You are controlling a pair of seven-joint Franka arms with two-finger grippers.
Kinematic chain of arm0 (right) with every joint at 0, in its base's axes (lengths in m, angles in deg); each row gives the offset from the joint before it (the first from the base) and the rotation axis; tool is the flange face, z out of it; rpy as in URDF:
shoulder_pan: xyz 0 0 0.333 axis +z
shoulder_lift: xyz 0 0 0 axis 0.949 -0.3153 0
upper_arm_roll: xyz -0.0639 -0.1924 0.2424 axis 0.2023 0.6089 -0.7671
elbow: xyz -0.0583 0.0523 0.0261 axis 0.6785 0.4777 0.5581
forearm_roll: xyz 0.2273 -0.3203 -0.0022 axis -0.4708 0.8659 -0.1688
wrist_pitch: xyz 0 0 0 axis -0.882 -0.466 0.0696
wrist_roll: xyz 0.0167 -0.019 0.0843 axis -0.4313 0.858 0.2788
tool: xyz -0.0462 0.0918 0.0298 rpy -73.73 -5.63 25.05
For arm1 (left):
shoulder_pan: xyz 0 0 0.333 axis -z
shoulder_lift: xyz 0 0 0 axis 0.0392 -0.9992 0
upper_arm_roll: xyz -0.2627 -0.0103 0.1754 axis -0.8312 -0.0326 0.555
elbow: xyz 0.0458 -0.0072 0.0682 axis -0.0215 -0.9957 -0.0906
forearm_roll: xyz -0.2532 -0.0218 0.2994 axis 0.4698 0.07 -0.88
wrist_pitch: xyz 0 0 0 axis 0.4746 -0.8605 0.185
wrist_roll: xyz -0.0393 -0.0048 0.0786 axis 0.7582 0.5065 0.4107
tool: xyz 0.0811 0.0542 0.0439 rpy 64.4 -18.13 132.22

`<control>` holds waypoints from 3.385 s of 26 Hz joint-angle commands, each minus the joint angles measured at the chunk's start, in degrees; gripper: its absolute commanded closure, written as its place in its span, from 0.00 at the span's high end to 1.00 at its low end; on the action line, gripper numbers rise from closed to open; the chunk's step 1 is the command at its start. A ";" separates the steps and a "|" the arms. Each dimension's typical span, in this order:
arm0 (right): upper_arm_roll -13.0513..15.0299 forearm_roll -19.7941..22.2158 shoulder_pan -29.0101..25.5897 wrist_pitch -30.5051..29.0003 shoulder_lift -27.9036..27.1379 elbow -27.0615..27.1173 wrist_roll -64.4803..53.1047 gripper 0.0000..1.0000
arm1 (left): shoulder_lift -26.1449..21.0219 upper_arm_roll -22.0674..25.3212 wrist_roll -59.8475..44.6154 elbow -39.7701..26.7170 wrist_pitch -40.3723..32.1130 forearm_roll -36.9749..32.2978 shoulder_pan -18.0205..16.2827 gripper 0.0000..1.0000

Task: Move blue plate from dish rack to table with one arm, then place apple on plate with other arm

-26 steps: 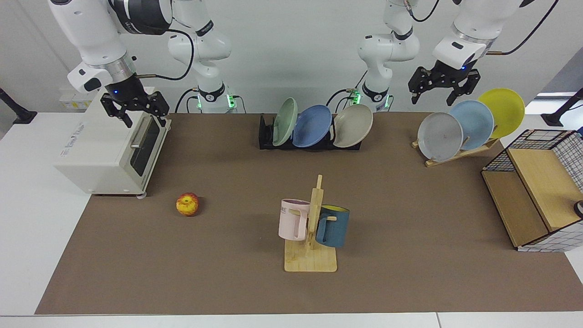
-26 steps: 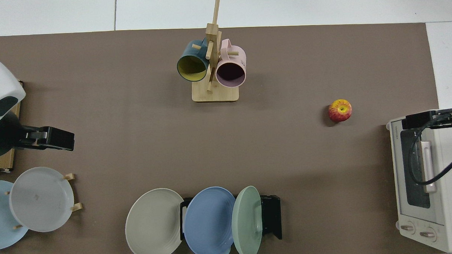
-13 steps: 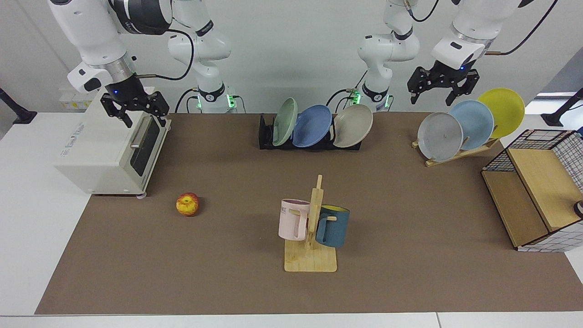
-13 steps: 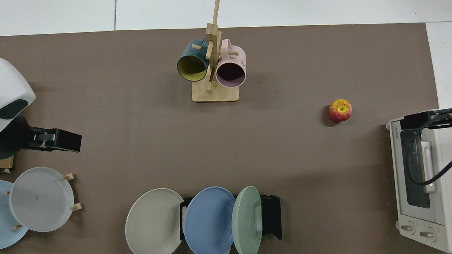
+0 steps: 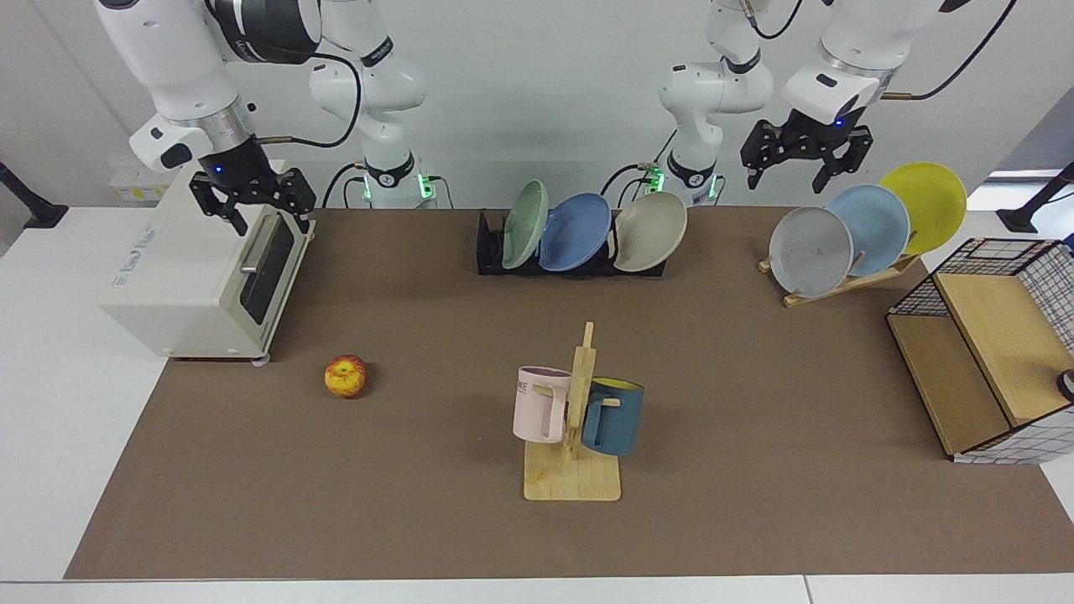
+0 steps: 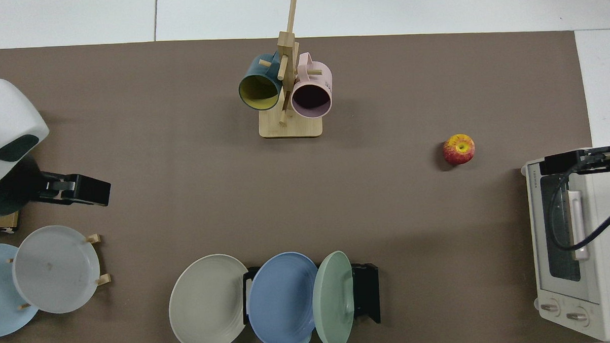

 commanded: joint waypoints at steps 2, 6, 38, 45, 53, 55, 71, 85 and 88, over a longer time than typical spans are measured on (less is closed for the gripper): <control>-0.52 1.05 -0.01 1.68 1.30 -0.63 1.20 1.00 | 1.59 0.23 -0.01 -1.85 0.84 0.33 0.17 1.00; -0.60 0.97 -0.27 -4.79 0.60 -2.64 1.55 1.00 | 1.68 0.23 -0.01 -2.29 0.84 0.33 0.25 1.00; -0.96 -0.97 2.19 -36.19 -23.92 -10.03 -11.19 1.00 | 14.43 -5.39 -8.71 -47.90 33.71 14.03 15.62 1.00; -1.04 -0.97 3.33 -41.29 -26.74 -10.03 -10.84 1.00 | 13.72 -5.66 -8.62 -54.14 37.75 18.34 20.73 1.00; -0.96 -0.97 3.42 -45.16 -28.23 -10.03 -11.45 1.00 | 12.93 -6.09 -9.76 -54.59 38.02 18.52 21.70 0.37; -0.96 -0.97 2.81 -45.07 -28.23 -10.12 -11.72 1.00 | 12.85 -6.10 -9.76 -54.59 38.02 18.52 21.70 0.09; -0.96 -0.97 3.33 -44.10 -27.62 -11.08 -11.54 0.96 | 12.84 -5.31 -8.97 -48.10 31.53 15.45 16.96 0.00; -0.96 -0.88 5.79 -38.84 -27.62 -6.96 -11.19 0.00 | 6.08 -5.22 -8.88 -37.28 35.29 14.38 6.67 0.00; -1.04 -1.06 5.79 -37.17 -27.35 -4.24 -10.84 0.00 | 4.41 -5.22 -8.80 -36.66 37.84 18.33 5.36 0.00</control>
